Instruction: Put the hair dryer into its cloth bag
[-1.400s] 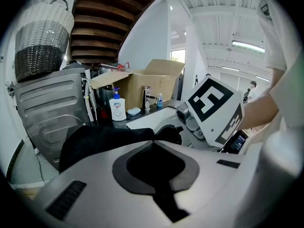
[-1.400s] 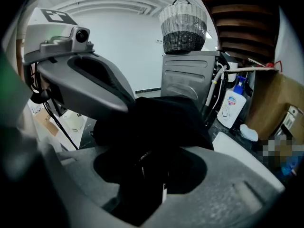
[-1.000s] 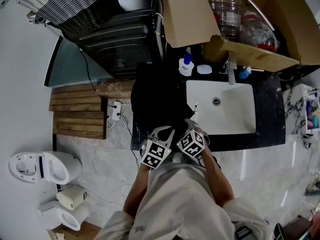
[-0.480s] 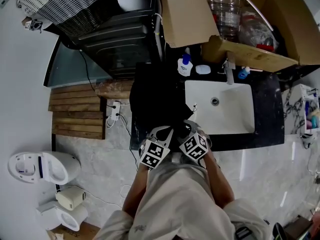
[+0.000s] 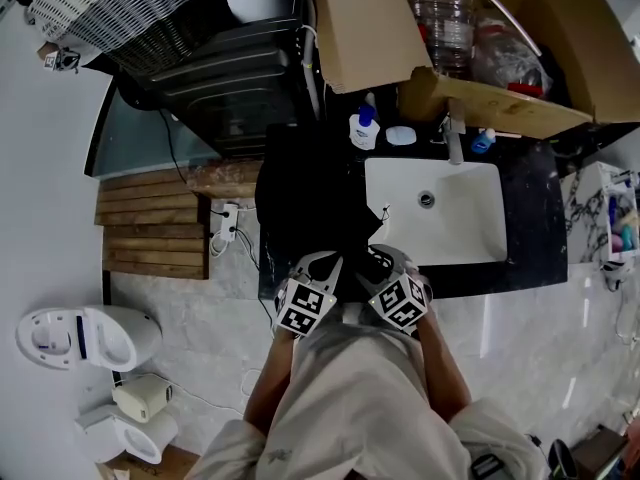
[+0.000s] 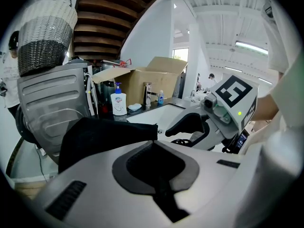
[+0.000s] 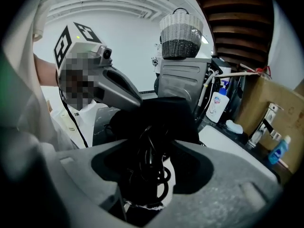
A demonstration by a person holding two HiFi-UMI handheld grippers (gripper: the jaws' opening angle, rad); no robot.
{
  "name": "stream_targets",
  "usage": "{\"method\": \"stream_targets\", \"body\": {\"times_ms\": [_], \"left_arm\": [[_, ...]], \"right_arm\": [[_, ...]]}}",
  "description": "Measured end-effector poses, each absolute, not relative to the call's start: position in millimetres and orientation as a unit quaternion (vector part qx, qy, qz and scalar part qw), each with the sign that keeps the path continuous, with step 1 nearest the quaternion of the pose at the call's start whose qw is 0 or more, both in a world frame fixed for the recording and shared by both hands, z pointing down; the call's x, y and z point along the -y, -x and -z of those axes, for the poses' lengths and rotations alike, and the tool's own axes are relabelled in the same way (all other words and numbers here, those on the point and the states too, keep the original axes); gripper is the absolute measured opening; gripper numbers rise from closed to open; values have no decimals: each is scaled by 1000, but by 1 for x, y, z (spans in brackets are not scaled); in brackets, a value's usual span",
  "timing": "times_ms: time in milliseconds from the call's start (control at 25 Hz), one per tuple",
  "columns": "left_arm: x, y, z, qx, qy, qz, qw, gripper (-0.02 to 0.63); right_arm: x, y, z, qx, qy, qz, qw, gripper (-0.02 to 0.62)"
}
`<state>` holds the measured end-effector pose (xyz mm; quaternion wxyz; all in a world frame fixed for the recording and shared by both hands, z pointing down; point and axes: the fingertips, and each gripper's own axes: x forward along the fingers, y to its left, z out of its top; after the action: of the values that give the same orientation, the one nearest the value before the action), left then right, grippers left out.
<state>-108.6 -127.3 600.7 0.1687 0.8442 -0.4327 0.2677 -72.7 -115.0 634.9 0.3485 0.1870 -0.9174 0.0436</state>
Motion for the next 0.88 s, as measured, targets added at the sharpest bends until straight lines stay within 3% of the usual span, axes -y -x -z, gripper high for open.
{"method": "stream_targets", "body": {"times_ms": [400,880], "left_arm": [[127,108,-602,433,-844,-268,171,6],[126,106,-601,434,-843,-270,171,6]], "right_arm": [[102,50,-645,913,-177,-58,363,291],[99,37,-666,905,-179,-96,374,295]]}}
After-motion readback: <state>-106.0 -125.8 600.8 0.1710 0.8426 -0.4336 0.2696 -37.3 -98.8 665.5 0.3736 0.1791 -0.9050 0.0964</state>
